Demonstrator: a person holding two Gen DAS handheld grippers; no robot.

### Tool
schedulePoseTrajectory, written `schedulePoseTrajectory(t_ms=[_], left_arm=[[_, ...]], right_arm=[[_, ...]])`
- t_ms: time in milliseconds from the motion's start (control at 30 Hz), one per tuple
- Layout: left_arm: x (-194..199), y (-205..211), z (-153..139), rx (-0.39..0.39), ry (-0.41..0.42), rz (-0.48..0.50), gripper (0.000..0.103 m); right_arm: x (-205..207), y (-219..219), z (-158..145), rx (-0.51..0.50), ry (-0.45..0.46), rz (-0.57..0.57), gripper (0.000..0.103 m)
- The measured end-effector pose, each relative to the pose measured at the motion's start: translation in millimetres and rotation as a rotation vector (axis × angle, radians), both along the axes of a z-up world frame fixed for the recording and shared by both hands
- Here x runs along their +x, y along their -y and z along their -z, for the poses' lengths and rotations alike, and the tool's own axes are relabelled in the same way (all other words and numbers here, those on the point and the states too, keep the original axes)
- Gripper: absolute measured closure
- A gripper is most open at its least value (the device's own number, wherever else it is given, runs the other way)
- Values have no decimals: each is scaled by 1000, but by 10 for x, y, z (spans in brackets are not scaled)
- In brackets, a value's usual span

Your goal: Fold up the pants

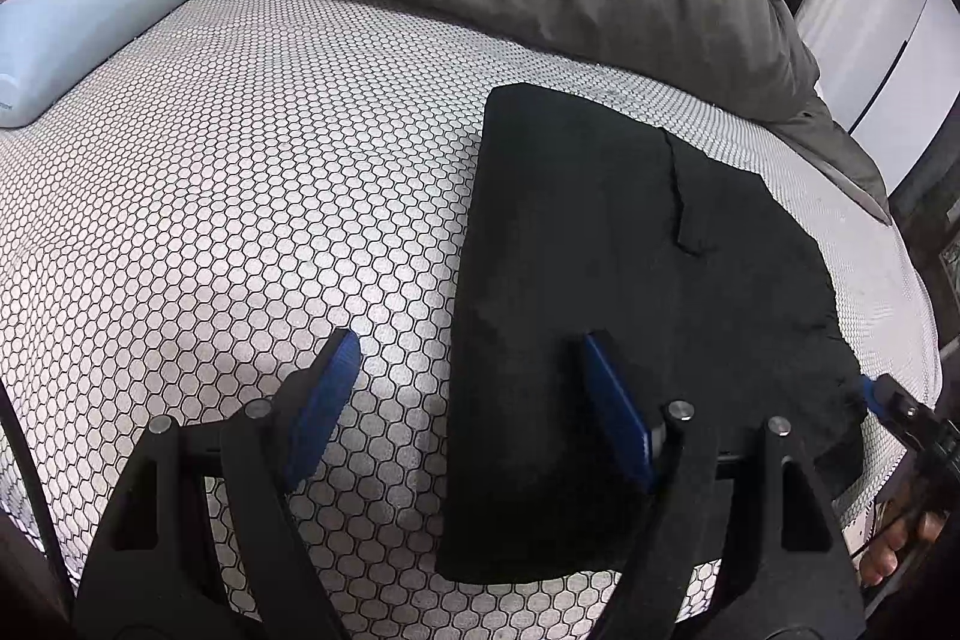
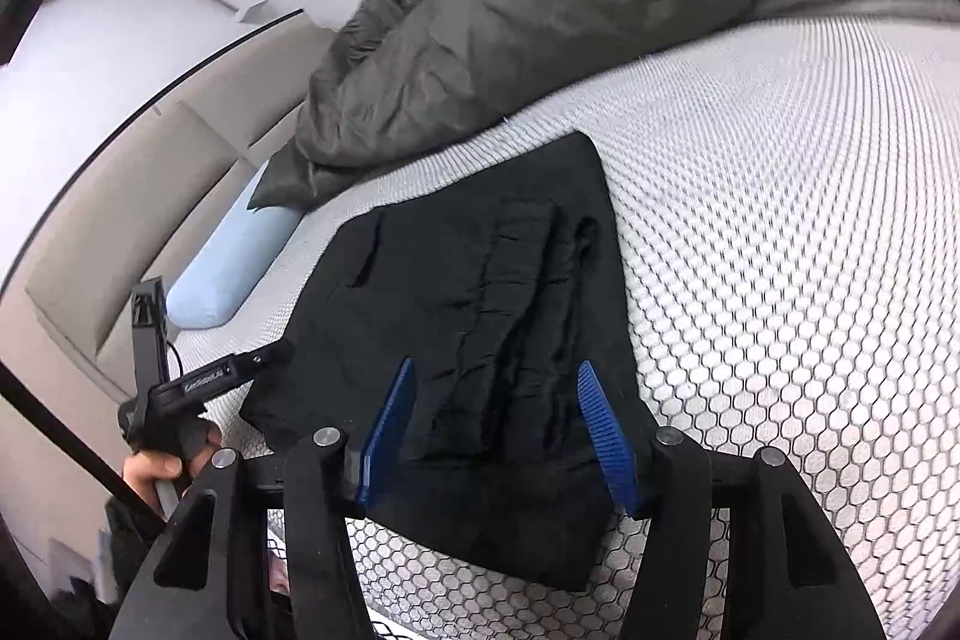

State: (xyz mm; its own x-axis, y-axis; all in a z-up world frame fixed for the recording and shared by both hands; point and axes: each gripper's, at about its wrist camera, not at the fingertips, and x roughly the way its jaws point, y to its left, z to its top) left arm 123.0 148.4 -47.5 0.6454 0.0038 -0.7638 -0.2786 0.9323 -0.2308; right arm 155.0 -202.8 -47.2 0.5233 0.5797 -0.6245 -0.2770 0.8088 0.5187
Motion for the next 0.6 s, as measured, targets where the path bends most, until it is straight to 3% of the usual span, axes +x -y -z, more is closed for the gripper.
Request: schedulePoseTrajectory(t_ms=[67,167,267,300,500,600], left_arm=[[-21,15,2,13,-6,7,26],[4,36,41,25,-13,16,25],[13,15,46,14,-11,13,25],[1,5,34,10,-8,8,25],[-132,-46,-129,-18,62,21,25],[-150,-54,-125,-14,61,31,25]], right_arm=[[80,-70,65,12,-32,-20,45],[153,-241,123,-55,-33,-38,48],[105,-306,85,-109,15,-48,81],[76,-316,32,-97,36,-59,87],[-376,-357,-547,-8,206,-143,89],[-428,-322,-454,-34,180,-135,89]])
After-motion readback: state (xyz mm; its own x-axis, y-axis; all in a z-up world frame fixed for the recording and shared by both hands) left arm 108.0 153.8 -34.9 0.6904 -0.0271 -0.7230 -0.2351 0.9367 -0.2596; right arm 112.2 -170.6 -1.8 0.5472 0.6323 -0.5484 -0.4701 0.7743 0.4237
